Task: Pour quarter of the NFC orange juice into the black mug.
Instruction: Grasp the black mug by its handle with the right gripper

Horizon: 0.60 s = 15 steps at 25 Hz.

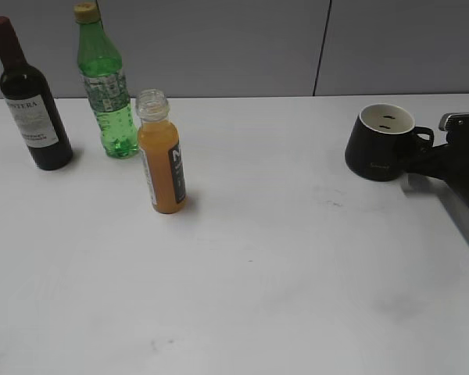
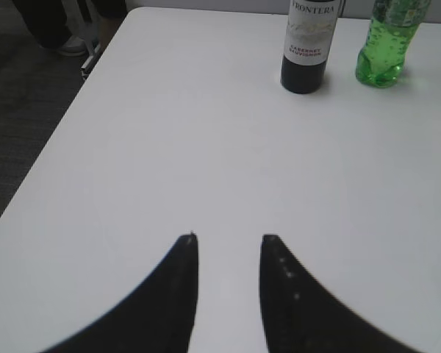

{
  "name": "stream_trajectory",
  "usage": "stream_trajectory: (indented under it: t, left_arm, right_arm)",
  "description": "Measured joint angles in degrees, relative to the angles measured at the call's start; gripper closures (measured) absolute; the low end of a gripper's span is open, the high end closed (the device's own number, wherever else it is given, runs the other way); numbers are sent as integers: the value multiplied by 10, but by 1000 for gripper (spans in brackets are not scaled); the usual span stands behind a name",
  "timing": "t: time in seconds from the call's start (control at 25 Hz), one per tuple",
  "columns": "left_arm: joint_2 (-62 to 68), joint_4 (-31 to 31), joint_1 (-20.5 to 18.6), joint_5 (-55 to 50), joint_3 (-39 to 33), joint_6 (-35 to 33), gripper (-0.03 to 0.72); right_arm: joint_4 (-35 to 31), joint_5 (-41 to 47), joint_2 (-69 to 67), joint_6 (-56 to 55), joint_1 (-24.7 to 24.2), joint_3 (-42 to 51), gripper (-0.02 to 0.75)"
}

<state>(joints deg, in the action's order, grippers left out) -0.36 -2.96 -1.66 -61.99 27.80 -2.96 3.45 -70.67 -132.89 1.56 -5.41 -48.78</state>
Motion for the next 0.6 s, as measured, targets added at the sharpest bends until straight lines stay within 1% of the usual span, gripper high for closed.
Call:
stream_trajectory:
  t: [0.2, 0.28, 0.36, 0.48, 0.52, 0.6]
  left_arm:
    - [0, 0, 0, 0, 0, 0, 457]
    - [0, 0, 0, 0, 0, 0, 457]
    - [0, 0, 0, 0, 0, 0, 457]
    - [0, 0, 0, 0, 0, 0, 457]
    - [0, 0, 0, 0, 0, 0, 457]
    - [0, 0, 0, 0, 0, 0, 457]
  right_arm:
    - [1, 1, -2, -1, 0, -6, 172]
    - [5, 2, -3, -1, 0, -10, 206]
    - [12, 5, -6, -1, 0, -18, 259]
    - [25, 5, -12, -1, 0, -26, 378]
    - [29, 5, -13, -1, 0, -27, 440]
    - [38, 5, -13, -1, 0, -28, 596]
